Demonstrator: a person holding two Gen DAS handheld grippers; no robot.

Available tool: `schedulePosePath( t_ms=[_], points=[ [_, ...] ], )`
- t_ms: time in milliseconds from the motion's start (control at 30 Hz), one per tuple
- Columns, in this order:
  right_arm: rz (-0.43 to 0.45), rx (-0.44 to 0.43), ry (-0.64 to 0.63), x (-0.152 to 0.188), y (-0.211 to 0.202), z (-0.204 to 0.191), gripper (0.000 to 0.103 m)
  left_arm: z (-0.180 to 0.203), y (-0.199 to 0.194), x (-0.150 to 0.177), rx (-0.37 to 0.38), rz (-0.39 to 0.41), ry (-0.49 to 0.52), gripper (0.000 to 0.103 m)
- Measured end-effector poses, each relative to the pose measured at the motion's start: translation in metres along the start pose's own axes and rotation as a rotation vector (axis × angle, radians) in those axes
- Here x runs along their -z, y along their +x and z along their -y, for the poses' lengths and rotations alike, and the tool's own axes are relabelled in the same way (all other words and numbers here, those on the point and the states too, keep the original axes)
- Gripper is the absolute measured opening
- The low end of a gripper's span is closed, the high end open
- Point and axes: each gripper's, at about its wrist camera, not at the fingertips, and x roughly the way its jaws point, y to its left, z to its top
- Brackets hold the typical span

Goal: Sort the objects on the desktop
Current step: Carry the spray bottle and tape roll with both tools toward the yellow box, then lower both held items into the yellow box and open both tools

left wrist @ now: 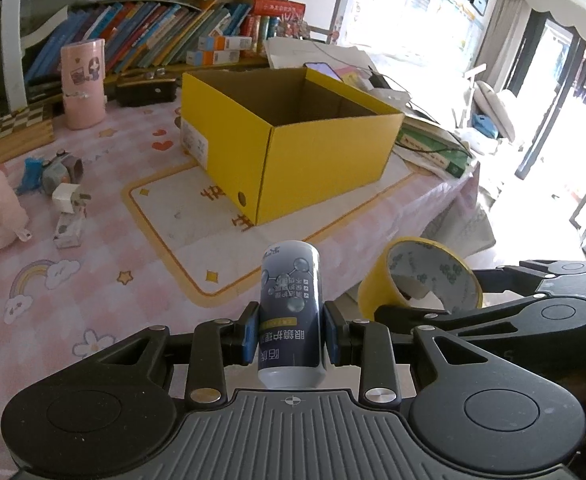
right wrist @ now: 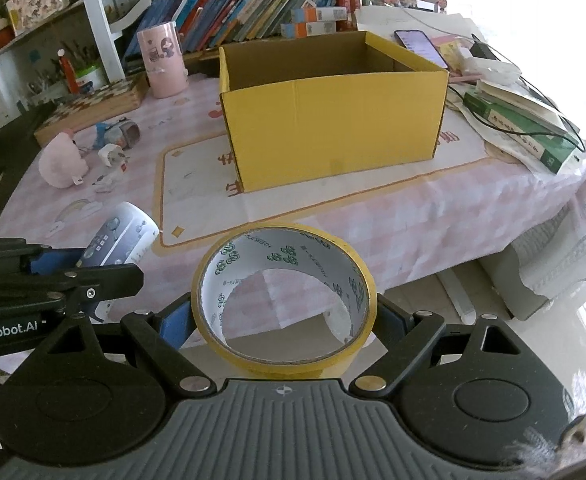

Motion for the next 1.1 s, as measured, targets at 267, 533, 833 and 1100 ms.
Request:
schedulePosePath(
  t_ms=[267, 533, 833, 1100],
  points=[
    [0.054, 0.004, -0.013, -0.026, 0.008, 0.015, 0.088, -0.005, 0.014, -0.027, -0.038, 0.069, -0.016, 0.031],
    [0.164, -0.045, 0.01, -0.066, 0.004, 0.041, 0.088, 0.005, 0.021, -0.057, -0.077, 0.161, 0.014, 0.031],
    [0.304, -0.086, -0.053, -0.128, 0.002, 0.075, 0.088, 0.017, 0.032, -0.102, -0.108, 0.254, 0.002, 0.031],
    [0.333, -0.084, -0.175, -0.171, 0.027, 0.103, 0.088, 0.023, 0.053, -0.142, -0.148, 0.306, -0.027, 0.031]
  ],
)
